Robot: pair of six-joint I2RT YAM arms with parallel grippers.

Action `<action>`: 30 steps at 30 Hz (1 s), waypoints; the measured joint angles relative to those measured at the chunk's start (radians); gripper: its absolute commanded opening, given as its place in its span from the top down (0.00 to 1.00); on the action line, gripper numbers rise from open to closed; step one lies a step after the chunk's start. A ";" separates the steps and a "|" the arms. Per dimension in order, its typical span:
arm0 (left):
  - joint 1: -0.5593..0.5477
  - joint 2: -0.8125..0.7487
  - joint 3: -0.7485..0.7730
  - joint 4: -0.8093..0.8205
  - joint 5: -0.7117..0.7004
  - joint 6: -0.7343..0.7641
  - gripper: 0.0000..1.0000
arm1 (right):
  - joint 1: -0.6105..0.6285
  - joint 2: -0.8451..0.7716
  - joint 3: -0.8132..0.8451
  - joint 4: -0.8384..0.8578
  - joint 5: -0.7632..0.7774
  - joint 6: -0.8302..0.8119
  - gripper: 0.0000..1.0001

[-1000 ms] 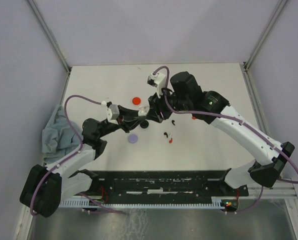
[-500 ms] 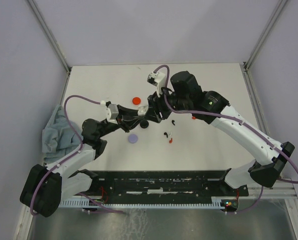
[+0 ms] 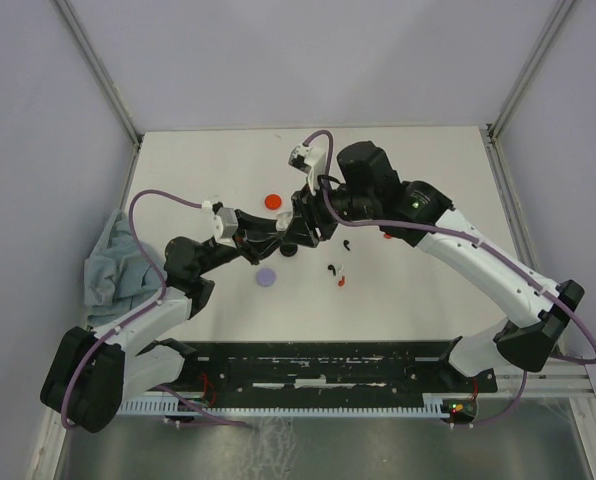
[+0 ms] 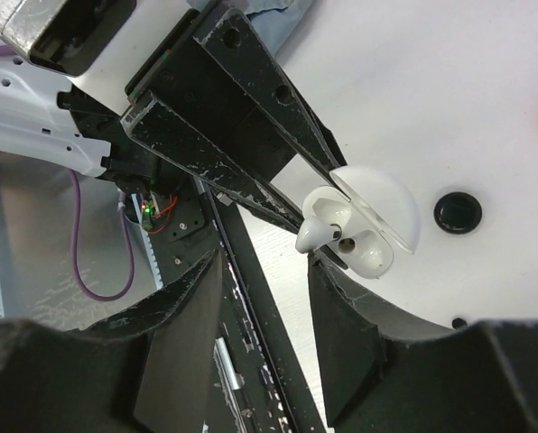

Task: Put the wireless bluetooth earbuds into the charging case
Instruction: Pick up the earbud from the center of the board.

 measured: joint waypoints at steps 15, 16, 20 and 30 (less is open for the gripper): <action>-0.006 0.001 0.000 -0.005 0.002 0.000 0.97 | 0.000 0.048 0.029 0.032 -0.028 0.008 0.50; -0.006 0.001 0.000 -0.010 0.000 0.001 0.97 | 0.000 0.048 0.030 0.032 -0.028 0.007 0.49; -0.006 -0.002 0.000 -0.053 -0.022 0.003 0.97 | 0.000 0.047 0.037 0.021 -0.020 0.003 0.48; -0.006 -0.095 0.015 -0.348 -0.249 0.099 0.97 | 0.000 0.005 0.037 -0.112 0.189 -0.037 0.47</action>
